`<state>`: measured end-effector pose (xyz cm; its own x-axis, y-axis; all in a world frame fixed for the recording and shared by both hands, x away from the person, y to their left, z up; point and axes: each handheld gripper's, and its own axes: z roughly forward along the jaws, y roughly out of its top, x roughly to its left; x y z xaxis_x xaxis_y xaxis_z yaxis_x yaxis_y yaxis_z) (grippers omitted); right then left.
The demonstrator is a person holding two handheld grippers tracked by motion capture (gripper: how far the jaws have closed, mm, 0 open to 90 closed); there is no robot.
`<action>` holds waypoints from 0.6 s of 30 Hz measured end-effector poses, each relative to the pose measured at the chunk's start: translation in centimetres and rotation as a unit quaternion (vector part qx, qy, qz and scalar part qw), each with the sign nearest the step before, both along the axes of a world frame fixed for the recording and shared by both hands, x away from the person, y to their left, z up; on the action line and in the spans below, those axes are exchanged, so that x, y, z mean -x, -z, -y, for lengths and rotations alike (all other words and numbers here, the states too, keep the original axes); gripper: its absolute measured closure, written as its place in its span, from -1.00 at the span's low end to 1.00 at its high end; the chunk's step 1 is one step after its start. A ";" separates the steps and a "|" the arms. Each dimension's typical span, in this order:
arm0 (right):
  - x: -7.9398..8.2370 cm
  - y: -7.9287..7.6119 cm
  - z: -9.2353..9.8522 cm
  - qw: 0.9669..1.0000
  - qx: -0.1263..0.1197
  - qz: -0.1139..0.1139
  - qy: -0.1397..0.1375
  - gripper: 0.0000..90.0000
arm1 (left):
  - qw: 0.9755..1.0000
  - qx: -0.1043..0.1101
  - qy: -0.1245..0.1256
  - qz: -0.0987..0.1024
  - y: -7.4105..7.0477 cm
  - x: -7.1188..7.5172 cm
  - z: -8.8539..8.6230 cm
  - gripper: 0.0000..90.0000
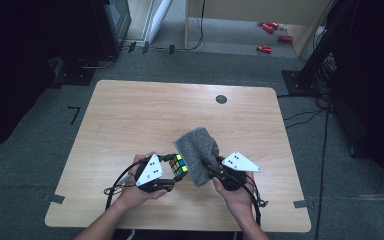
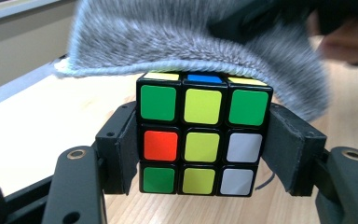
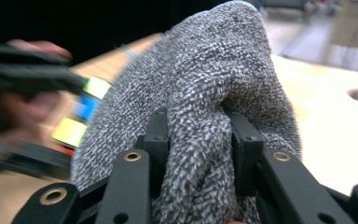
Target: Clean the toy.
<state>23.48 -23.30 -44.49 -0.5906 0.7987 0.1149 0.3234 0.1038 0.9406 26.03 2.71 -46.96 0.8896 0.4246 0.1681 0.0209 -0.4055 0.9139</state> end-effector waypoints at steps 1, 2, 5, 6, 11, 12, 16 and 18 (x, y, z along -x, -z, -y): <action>0.3 -0.3 -0.4 1.000 -0.004 0.009 -0.020 0.47 | 1.000 -0.003 -0.001 0.001 0.1 0.1 0.2 -0.23; 0.7 -0.6 -1.0 0.999 -0.002 0.018 -0.042 0.47 | 1.000 -0.006 -0.001 0.002 0.1 0.1 0.3 -0.22; 1.4 -0.6 -2.9 0.996 0.029 0.030 -0.075 0.46 | 1.000 0.000 0.004 0.000 0.0 0.3 0.4 -0.23; 1.4 -0.4 -3.1 0.996 0.032 0.034 -0.072 0.46 | 1.000 -0.004 0.004 0.005 -0.1 0.4 0.3 -0.22; 0.1 0.3 -1.0 0.999 0.037 0.005 -0.009 0.48 | 1.000 0.022 0.010 -0.004 -0.3 0.0 -0.4 -0.22; -0.1 0.5 -0.5 1.000 0.031 -0.005 0.003 0.48 | 1.000 0.029 0.011 -0.007 -0.4 -0.1 -0.5 -0.22; 0.1 -0.4 0.3 1.000 -0.011 0.003 -0.006 0.48 | 1.000 0.009 0.003 0.000 -0.1 -0.1 -0.4 -0.22; 0.7 -1.0 -0.6 0.999 -0.012 0.023 -0.038 0.48 | 1.000 0.004 0.008 0.002 0.0 0.1 -0.2 -0.22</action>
